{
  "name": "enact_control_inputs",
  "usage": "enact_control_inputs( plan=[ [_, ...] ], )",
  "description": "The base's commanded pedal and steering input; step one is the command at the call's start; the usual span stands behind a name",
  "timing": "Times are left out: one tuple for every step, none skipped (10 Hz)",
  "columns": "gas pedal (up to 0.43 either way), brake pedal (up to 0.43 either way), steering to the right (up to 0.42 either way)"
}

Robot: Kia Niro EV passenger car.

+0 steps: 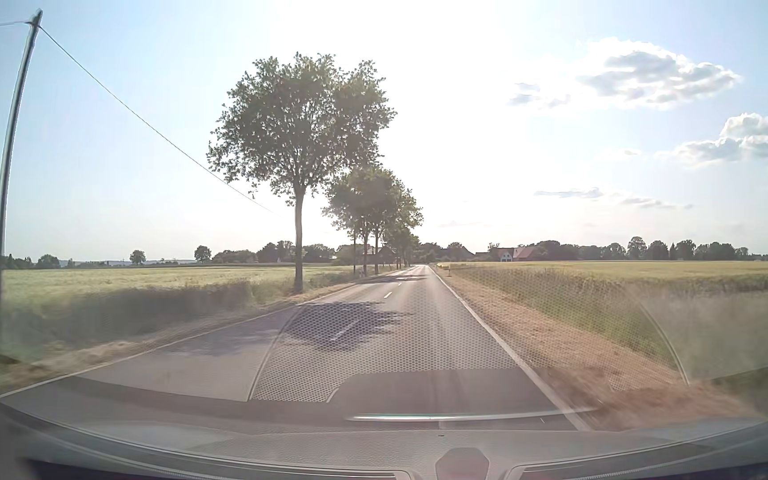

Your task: Follow the waypoints while adhering to traffic rules and regulations

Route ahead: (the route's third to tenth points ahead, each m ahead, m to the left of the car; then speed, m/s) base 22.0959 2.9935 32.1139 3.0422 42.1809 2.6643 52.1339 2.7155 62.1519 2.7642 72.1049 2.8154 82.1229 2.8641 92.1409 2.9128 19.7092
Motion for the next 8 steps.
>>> enact_control_inputs(
  plan=[
    [0.228,0.006,0.004],
    [0.228,0.006,0.004],
    [0.228,0.006,0.004],
    [0.228,0.006,0.004],
    [0.228,0.006,0.004],
    [0.240,0.006,0.006],
    [0.268,0.006,0.007],
    [0.280,0.006,0.007]
  ],
)
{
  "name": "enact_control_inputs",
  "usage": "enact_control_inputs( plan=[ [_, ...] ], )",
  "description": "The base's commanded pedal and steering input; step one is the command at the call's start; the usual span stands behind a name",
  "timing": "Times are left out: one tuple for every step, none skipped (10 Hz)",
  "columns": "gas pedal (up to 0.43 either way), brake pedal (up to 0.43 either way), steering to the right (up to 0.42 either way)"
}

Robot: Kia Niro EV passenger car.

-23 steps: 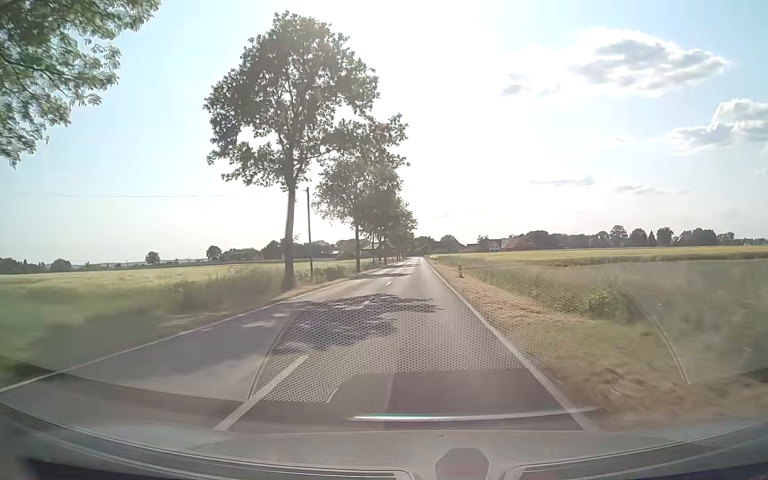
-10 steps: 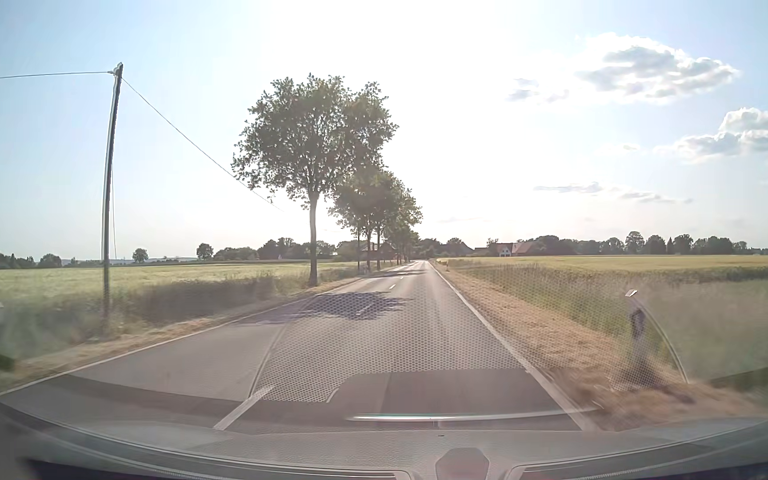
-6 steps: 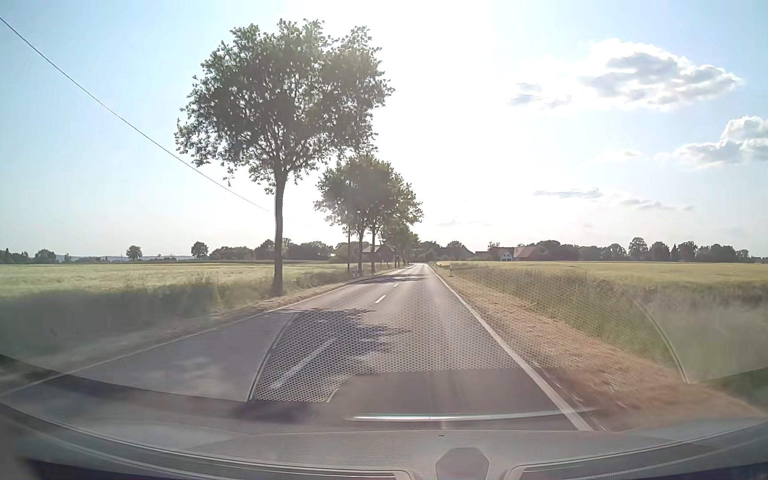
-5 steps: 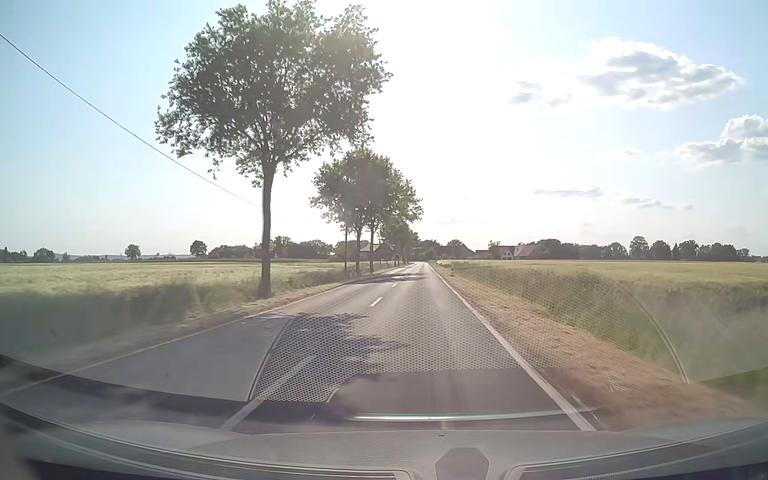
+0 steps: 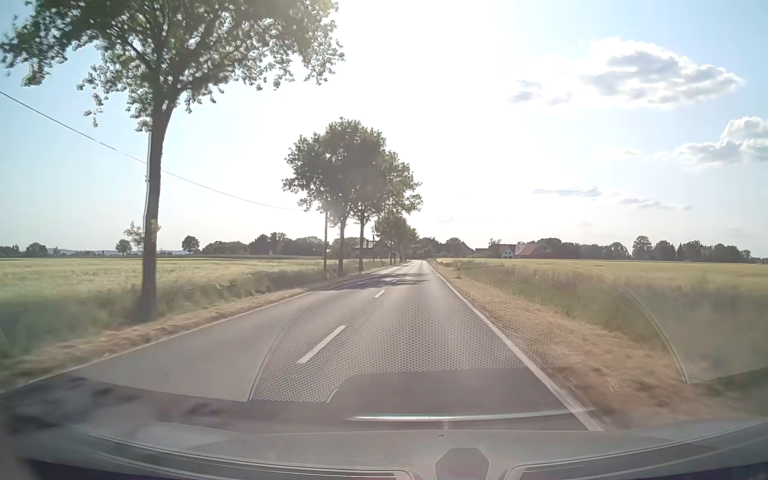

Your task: Follow the waypoints while adhering to traffic rules and regulations

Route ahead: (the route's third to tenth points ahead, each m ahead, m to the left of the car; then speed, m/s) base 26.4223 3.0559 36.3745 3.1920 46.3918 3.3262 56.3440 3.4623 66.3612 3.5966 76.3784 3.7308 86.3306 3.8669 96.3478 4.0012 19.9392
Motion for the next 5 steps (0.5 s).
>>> enact_control_inputs(
  plan=[
    [0.299,0.006,0.007],
    [0.319,0.006,0.006],
    [0.319,0.006,0.005],
    [0.319,0.006,0.003],
    [0.319,0.006,-0.001]
  ],
)
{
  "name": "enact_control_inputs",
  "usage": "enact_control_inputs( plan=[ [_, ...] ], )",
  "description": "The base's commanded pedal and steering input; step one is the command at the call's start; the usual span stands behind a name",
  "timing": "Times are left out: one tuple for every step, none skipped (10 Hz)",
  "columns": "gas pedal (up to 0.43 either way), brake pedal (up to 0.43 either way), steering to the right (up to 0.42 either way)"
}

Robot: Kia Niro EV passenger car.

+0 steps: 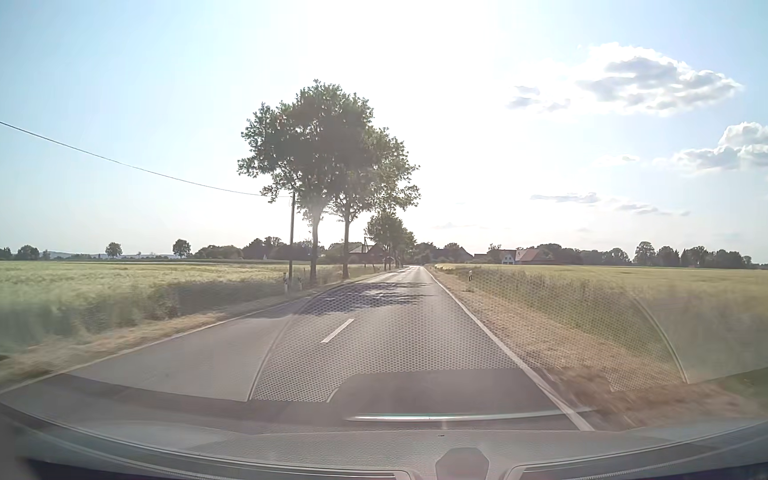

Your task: Follow the waypoints while adhering to traffic rules and regulations

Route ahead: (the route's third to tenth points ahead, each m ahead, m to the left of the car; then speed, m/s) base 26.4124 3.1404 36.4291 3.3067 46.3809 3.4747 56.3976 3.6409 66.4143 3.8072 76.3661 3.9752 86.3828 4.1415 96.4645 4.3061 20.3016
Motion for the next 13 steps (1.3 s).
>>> enact_control_inputs(
  plan=[
    [0.319,0.006,-0.001],
    [0.319,0.006,0.000],
    [0.319,0.006,0.003],
    [0.319,0.006,0.003],
    [0.319,0.006,0.004],
    [0.319,0.006,0.004],
    [0.319,0.006,0.004],
    [0.319,0.006,0.004],
    [0.319,0.006,0.004],
    [0.319,0.006,0.004],
    [0.319,0.006,0.004],
    [0.319,0.006,0.005],
    [0.319,0.006,0.005]
  ],
)
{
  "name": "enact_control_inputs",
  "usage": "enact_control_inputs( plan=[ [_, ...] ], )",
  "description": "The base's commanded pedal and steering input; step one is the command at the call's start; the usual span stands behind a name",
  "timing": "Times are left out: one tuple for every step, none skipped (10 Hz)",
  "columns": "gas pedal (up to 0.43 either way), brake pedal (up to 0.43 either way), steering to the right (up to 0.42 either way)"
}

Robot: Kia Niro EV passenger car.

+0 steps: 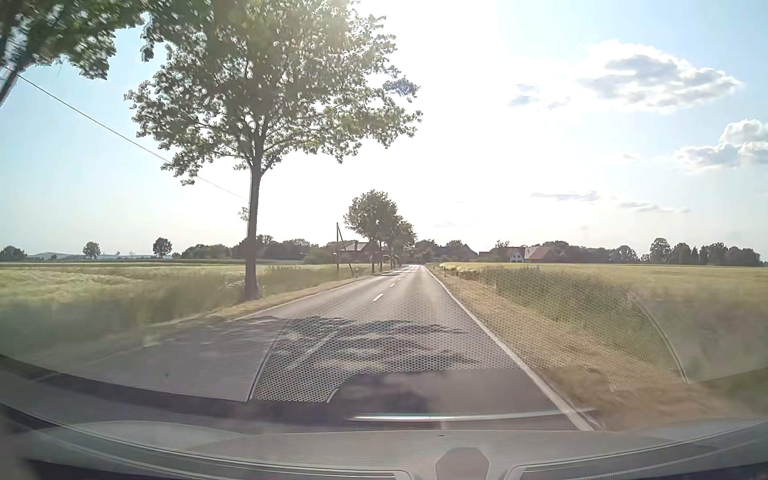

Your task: Follow the waypoints while adhering to traffic rules and regulations

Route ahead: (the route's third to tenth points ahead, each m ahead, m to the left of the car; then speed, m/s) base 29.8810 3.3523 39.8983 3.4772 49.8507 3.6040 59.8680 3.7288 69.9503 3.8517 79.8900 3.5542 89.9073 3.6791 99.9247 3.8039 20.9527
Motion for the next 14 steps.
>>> enact_control_inputs(
  plan=[
    [0.319,0.006,0.005],
    [0.319,0.006,0.005],
    [0.319,0.006,0.005],
    [0.311,0.006,0.005],
    [0.311,0.006,0.005],
    [0.311,0.006,0.004],
    [0.311,0.006,0.004],
    [0.311,0.006,0.000],
    [0.311,0.006,-0.002],
    [0.311,0.006,-0.003],
    [0.311,0.006,-0.004],
    [0.311,0.006,-0.005],
    [0.311,0.006,-0.005],
    [0.311,0.006,-0.001]
  ],
)
